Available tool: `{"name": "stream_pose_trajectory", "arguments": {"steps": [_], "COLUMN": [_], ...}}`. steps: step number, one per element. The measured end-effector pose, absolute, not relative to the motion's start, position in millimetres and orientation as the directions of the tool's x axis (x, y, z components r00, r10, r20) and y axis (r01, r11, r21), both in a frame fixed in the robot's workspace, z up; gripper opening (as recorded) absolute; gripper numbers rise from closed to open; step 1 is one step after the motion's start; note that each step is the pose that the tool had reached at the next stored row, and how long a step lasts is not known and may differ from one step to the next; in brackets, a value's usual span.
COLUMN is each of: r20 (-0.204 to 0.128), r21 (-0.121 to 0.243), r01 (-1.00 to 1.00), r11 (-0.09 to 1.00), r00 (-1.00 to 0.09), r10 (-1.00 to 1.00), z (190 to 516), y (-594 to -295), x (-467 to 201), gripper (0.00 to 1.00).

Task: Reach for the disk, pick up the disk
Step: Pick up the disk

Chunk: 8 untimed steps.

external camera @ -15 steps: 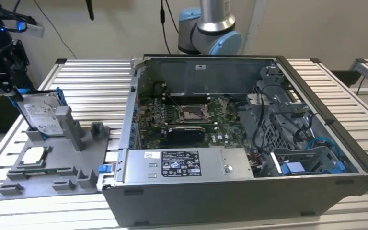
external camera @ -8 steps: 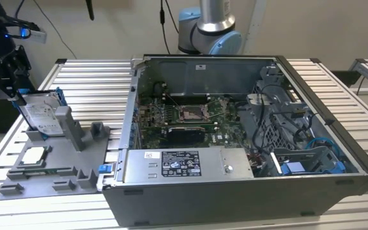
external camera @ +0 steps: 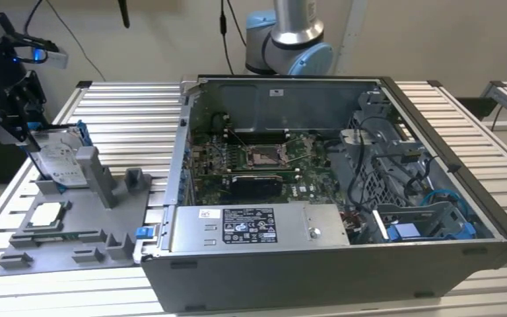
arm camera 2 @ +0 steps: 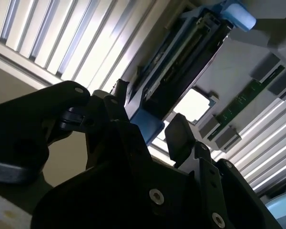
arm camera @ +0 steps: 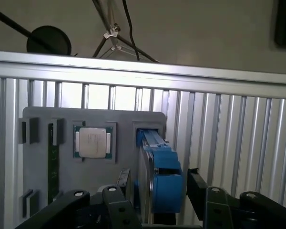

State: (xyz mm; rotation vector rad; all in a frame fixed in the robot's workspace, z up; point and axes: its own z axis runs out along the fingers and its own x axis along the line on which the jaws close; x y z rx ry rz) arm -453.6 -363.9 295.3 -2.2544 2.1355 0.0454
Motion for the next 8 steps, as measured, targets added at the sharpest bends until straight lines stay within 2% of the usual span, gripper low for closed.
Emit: {"name": "stream_pose_trajectory", "arguments": {"steps": [8], "r20": [-0.046], "r21": [-0.006], "r01": [-0.999], "r11": [-0.054], "r00": [0.054], "r10": [-0.997], "z": [280.6], "y": [-363.9], "x": [-453.6], "gripper": [1.0]}}
